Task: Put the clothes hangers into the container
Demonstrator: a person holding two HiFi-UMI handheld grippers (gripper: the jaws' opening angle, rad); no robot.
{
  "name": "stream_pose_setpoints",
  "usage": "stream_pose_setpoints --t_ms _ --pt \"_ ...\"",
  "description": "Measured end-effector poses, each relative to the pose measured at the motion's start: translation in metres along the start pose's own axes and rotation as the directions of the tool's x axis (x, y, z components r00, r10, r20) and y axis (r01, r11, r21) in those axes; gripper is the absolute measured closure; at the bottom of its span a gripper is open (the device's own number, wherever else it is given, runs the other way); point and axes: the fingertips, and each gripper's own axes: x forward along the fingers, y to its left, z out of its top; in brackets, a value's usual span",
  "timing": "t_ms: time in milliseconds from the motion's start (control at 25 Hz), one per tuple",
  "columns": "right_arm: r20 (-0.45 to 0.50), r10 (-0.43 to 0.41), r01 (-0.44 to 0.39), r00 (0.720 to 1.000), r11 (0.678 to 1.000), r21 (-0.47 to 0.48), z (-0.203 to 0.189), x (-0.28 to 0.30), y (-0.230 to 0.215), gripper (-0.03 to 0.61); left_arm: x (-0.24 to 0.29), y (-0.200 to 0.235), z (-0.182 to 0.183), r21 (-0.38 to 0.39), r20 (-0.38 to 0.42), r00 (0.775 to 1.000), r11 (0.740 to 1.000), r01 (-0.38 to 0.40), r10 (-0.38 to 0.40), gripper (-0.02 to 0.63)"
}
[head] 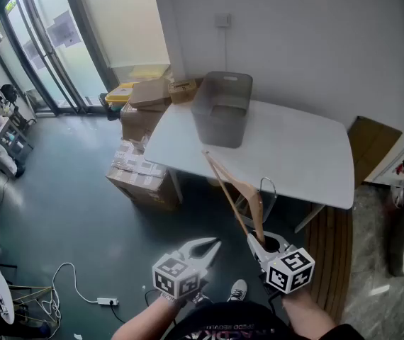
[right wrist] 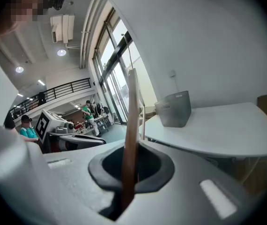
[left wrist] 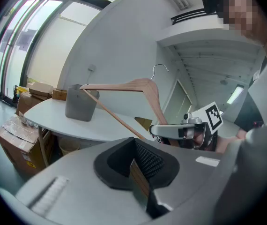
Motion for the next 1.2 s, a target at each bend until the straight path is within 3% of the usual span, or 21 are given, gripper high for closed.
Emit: stream_pose_setpoints --t_ms 1200 --pt "0.012 -0.005 0.004 1.0 0.998 0.061 0.002 -0.007 -0.015 0.572 0.015 -0.009 -0.002 -0.007 -0.01 1.0 1.0 0.011 -0.011 0.608"
